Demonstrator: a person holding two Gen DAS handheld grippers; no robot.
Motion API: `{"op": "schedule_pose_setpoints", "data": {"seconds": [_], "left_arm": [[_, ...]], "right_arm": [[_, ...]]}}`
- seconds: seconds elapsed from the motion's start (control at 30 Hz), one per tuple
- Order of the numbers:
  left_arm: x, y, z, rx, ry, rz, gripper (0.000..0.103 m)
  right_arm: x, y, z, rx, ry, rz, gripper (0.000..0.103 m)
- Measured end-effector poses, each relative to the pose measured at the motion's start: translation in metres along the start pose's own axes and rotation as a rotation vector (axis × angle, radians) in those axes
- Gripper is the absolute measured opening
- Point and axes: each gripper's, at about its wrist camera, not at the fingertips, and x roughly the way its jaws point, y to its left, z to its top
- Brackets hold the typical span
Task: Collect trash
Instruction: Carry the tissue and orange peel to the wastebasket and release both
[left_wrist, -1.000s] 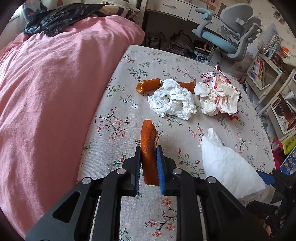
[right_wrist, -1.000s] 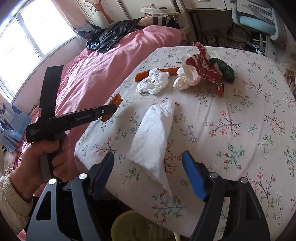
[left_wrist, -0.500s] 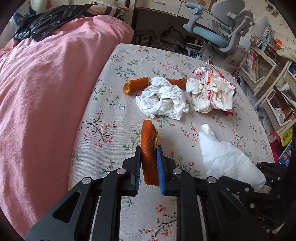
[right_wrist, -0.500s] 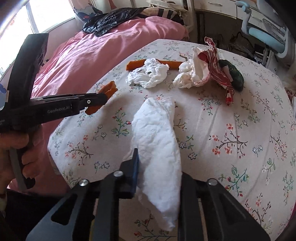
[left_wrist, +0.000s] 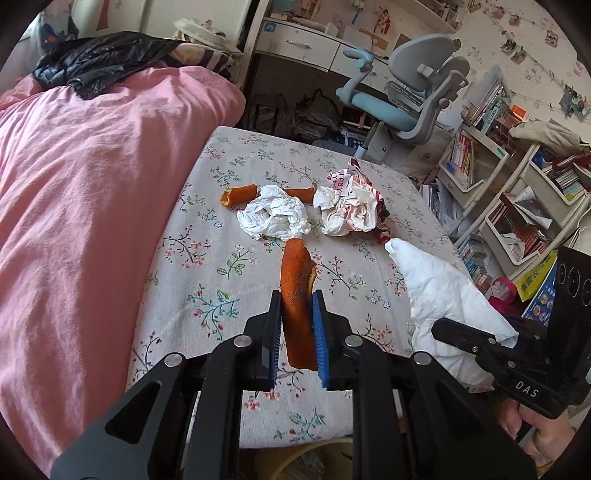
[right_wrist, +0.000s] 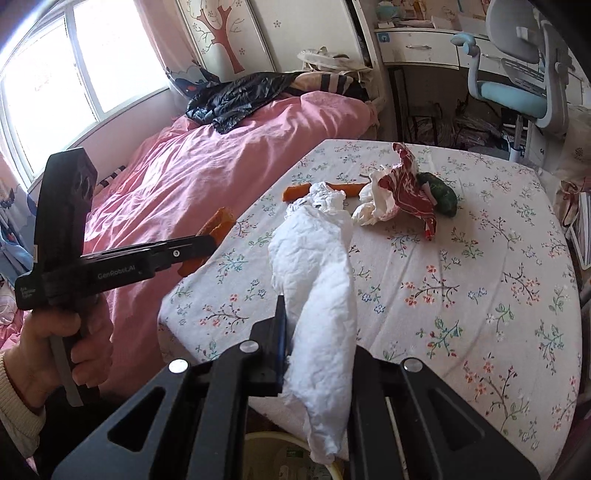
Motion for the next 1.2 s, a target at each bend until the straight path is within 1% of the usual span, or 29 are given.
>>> {"op": "schedule_pose_setpoints", "data": {"seconds": [0.17,0.23,0.33,0.4,0.5,0.63,0.7,0.77,0.8,0.83,0.87,0.93,1.0,1.07,1.1,1.13,1.2], "left_arm": [[-0.024,-0.008,-0.019,0.003,-0.021,0.012,0.016],[-0.03,-0.012,-0.027,0.009,-0.022,0.018,0.016],[-0.038,-0.019,-0.042,0.024,-0.018,0.023,0.016],[-0.041,-0.023,-0.05,0.039,-0.015,0.031,0.016],[-0.047,-0.029,-0.058,0.052,-0.018,0.032,0.016],[-0.054,-0.031,-0.065,0.05,-0.02,0.025,0.016],[-0.056,-0.032,-0.07,0.052,-0.017,0.026,0.016],[-0.058,-0.033,-0.074,0.056,-0.013,0.028,0.016],[-0.059,-0.033,-0.077,0.058,-0.011,0.029,0.016],[-0.06,-0.034,-0.079,0.059,-0.009,0.03,0.016],[-0.06,-0.034,-0.081,0.059,-0.006,0.03,0.016],[-0.062,-0.037,-0.087,0.059,0.0,0.029,0.016],[-0.062,-0.04,-0.093,0.06,0.011,0.024,0.016],[-0.061,-0.043,-0.102,0.06,0.025,0.018,0.016],[-0.06,-0.046,-0.107,0.062,0.034,0.015,0.016],[-0.059,-0.049,-0.113,0.066,0.047,0.012,0.016],[-0.055,-0.057,-0.125,0.086,0.077,0.009,0.016]], "right_arm": [[-0.013,0.023,-0.026,-0.029,0.018,0.024,0.01],[-0.017,0.031,-0.043,-0.033,0.042,0.046,0.01],[-0.019,0.048,-0.071,-0.051,0.102,0.076,0.01],[-0.013,0.061,-0.093,-0.072,0.17,0.094,0.01],[0.005,0.078,-0.129,-0.103,0.31,0.116,0.01],[0.034,0.095,-0.171,-0.146,0.478,0.108,0.01],[0.046,0.097,-0.182,-0.177,0.536,0.078,0.011],[0.055,0.095,-0.188,-0.176,0.577,0.044,0.021],[0.057,0.093,-0.188,-0.165,0.582,0.03,0.04],[0.056,0.091,-0.186,-0.159,0.567,0.008,0.058],[0.054,0.091,-0.184,-0.159,0.543,-0.002,0.062],[0.048,0.092,-0.178,-0.15,0.501,0.002,0.063],[0.039,0.088,-0.172,-0.141,0.448,-0.022,0.064],[0.026,0.08,-0.162,-0.097,0.366,-0.026,0.064],[0.012,0.073,-0.163,-0.072,0.314,-0.026,0.067],[0.002,0.069,-0.157,-0.047,0.261,-0.031,0.072],[-0.017,0.059,-0.147,0.002,0.15,-0.053,0.074]]}}
